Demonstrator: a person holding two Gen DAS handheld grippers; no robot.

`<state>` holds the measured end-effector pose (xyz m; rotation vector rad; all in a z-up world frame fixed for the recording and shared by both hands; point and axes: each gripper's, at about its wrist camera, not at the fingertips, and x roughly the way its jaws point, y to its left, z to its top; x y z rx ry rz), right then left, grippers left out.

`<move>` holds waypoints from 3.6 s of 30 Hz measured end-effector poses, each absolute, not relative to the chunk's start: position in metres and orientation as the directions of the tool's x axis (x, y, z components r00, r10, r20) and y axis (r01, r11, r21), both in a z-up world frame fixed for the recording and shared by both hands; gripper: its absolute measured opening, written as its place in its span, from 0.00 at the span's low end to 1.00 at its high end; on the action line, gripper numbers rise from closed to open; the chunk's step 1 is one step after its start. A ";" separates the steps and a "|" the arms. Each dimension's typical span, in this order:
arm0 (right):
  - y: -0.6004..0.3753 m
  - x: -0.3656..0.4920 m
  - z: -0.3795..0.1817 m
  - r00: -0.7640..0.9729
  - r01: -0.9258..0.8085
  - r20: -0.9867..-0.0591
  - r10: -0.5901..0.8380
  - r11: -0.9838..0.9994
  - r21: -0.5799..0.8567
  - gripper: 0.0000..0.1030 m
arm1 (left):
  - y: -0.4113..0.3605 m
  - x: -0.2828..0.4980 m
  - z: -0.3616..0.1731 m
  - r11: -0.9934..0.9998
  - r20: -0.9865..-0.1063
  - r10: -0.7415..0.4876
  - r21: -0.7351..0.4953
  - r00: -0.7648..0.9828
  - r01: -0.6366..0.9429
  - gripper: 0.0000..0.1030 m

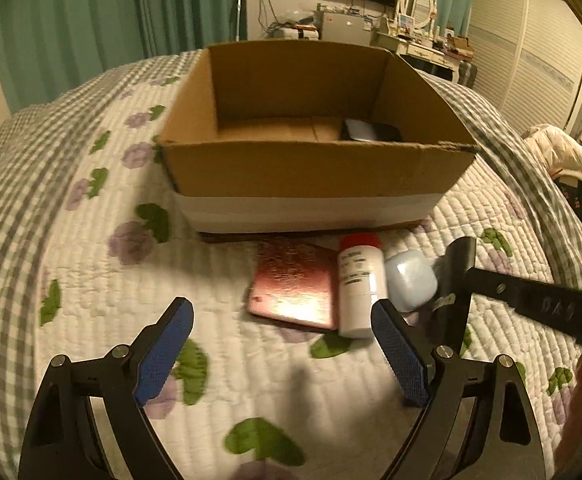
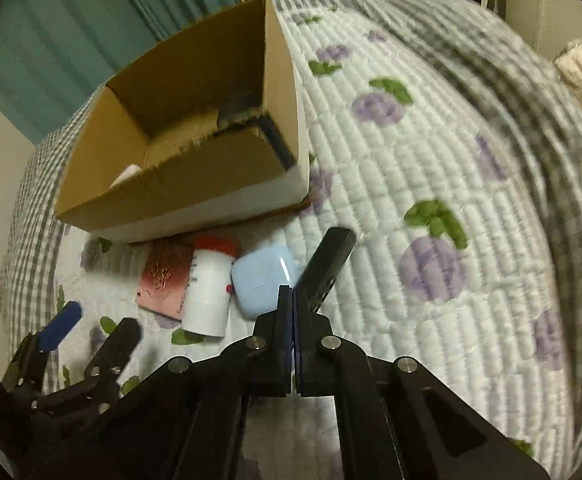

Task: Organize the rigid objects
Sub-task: 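Grasp the black remote control with the right tool while the left tool grasps the red-capped white bottle, then lower the white bottle into the box with the left tool while the right tool drops the remote in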

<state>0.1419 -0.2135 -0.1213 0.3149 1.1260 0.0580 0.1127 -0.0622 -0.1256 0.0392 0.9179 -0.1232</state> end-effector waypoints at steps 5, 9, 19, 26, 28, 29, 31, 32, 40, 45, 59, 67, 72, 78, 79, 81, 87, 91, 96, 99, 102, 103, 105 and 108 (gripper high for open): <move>-0.212 0.141 -0.140 0.377 0.149 -0.904 0.202 0.950 0.274 0.02 | -0.080 0.123 -0.140 0.987 -0.810 -0.109 -0.020 0.576 0.159 0.89; -0.212 0.137 -0.143 0.399 0.155 -0.894 0.203 0.946 0.284 0.03 | -0.092 0.129 -0.153 0.980 -0.828 -0.131 -0.023 0.545 0.200 0.79; -0.234 0.129 -0.150 0.363 0.235 -0.915 0.177 0.933 0.274 0.42 | -0.114 0.137 -0.167 0.958 -0.834 -0.168 -0.013 0.525 0.286 0.37; -0.218 0.135 -0.161 0.347 0.206 -0.920 0.180 0.943 0.262 0.44 | -0.088 0.121 -0.150 0.971 -0.814 -0.137 0.003 0.564 0.239 0.36; -0.210 0.136 -0.163 0.373 0.193 -0.913 0.164 0.949 0.249 0.43 | -0.077 0.116 -0.148 0.978 -0.817 -0.128 -0.009 0.563 0.210 0.36; -0.204 0.136 -0.165 0.385 0.186 -0.910 0.152 0.953 0.238 0.42 | -0.070 0.114 -0.145 0.982 -0.817 -0.123 -0.017 0.564 0.190 0.36; -0.191 0.135 -0.165 0.415 0.170 -0.902 0.118 0.964 0.204 0.39 | -0.058 0.113 -0.140 0.984 -0.813 -0.117 -0.017 0.571 0.176 0.36; -0.187 0.133 -0.163 0.431 0.167 -0.896 0.110 0.966 0.199 0.33 | -0.053 0.111 -0.137 0.986 -0.810 -0.109 -0.014 0.577 0.167 0.36; -0.173 0.128 -0.150 0.464 0.069 -0.871 0.160 0.974 0.216 0.22 | -0.042 0.107 -0.132 0.989 -0.809 -0.113 -0.038 0.577 0.141 0.36; -0.158 0.134 -0.154 0.449 0.057 -0.885 0.126 0.984 0.169 0.21 | -0.045 0.102 -0.127 0.990 -0.812 -0.107 -0.031 0.574 0.141 0.36; -0.193 0.107 -0.031 0.645 -0.051 -0.728 0.233 0.964 0.263 0.19 | -0.050 0.094 -0.047 0.986 -0.716 -0.140 -0.035 0.683 0.165 0.36; -0.178 0.162 0.045 0.696 -0.160 -0.659 0.286 0.956 0.246 0.19 | -0.039 0.148 -0.008 0.991 -0.675 -0.117 -0.031 0.728 0.131 0.36; -0.168 0.214 0.043 0.674 -0.200 -0.677 0.297 0.955 0.219 0.19 | -0.036 0.194 -0.012 0.994 -0.687 -0.099 -0.031 0.720 0.108 0.36; -0.162 0.260 0.005 0.627 -0.217 -0.722 0.293 0.956 0.200 0.19 | -0.042 0.232 -0.040 0.994 -0.717 -0.076 -0.003 0.693 0.106 0.36; -0.161 0.267 -0.005 0.617 -0.219 -0.730 0.295 0.955 0.200 0.19 | -0.043 0.238 -0.046 0.994 -0.722 -0.074 -0.001 0.688 0.105 0.36; -0.160 0.275 -0.016 0.603 -0.223 -0.740 0.300 0.953 0.204 0.19 | -0.045 0.244 -0.056 0.995 -0.731 -0.070 0.000 0.679 0.103 0.36; -0.156 0.289 -0.045 0.575 -0.239 -0.757 0.311 0.949 0.208 0.19 | -0.051 0.255 -0.074 0.993 -0.745 -0.065 0.018 0.664 0.118 0.36; -0.155 0.293 -0.051 0.567 -0.244 -0.760 0.318 0.946 0.214 0.19 | -0.053 0.256 -0.072 0.993 -0.726 -0.063 0.021 0.685 0.114 0.39; -0.155 0.294 -0.052 0.564 -0.249 -0.762 0.317 0.946 0.209 0.19 | -0.051 0.255 -0.059 0.994 -0.716 -0.039 0.040 0.697 0.097 0.41; -0.156 0.296 -0.053 0.559 -0.243 -0.767 0.316 0.946 0.213 0.19 | -0.044 0.253 -0.055 0.997 -0.717 -0.035 0.026 0.696 0.077 0.41; -0.153 0.296 -0.054 0.556 -0.244 -0.770 0.313 0.947 0.208 0.19 | -0.040 0.247 -0.049 0.997 -0.711 -0.033 0.022 0.702 0.070 0.41; -0.152 0.296 -0.054 0.554 -0.240 -0.773 0.308 0.949 0.206 0.20 | -0.039 0.245 -0.046 0.997 -0.709 -0.033 0.021 0.705 0.068 0.41; -0.153 0.296 -0.053 0.548 -0.220 -0.780 0.303 0.951 0.215 0.21 | -0.037 0.240 -0.040 0.998 -0.704 -0.034 0.017 0.709 0.065 0.41; -0.157 0.287 -0.040 0.564 -0.214 -0.767 0.307 0.951 0.224 0.21 | -0.035 0.228 -0.027 0.998 -0.695 -0.033 0.013 0.719 0.059 0.41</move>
